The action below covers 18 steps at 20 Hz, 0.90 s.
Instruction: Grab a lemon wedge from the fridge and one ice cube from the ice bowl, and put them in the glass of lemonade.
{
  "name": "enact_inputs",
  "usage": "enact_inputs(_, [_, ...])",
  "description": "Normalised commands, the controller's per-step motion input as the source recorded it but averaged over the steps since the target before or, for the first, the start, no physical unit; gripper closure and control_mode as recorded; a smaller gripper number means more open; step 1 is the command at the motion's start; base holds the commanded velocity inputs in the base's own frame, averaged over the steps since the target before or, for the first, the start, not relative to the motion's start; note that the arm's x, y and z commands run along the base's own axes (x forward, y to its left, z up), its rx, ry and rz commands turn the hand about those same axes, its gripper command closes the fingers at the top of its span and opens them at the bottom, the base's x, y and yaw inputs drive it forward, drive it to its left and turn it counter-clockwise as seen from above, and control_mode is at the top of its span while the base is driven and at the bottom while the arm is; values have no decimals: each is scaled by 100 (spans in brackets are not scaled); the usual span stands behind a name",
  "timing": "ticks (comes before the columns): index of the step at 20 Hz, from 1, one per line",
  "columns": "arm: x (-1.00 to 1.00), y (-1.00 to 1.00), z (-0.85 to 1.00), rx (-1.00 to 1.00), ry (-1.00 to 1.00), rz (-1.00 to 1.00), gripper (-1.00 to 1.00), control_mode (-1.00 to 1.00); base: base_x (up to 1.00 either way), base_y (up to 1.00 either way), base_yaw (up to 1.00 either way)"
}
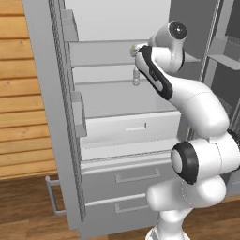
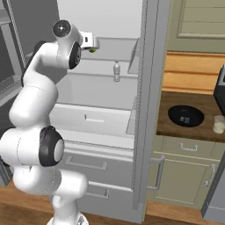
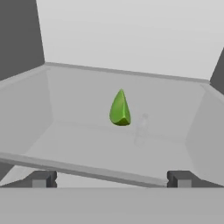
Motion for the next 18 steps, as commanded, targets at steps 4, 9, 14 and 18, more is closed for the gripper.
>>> enact_inputs(4, [43,0,0,0,0,0,-100,-100,0,0,0])
enact_inputs(9, [39,0,-4,0,0,0,-100,-100,0,0,0])
enact_inputs(14, [39,-1,0,0,0,0,-100,-100,0,0,0])
enact_inputs(18, [50,-1,0,0,0,0,-100,-100,0,0,0])
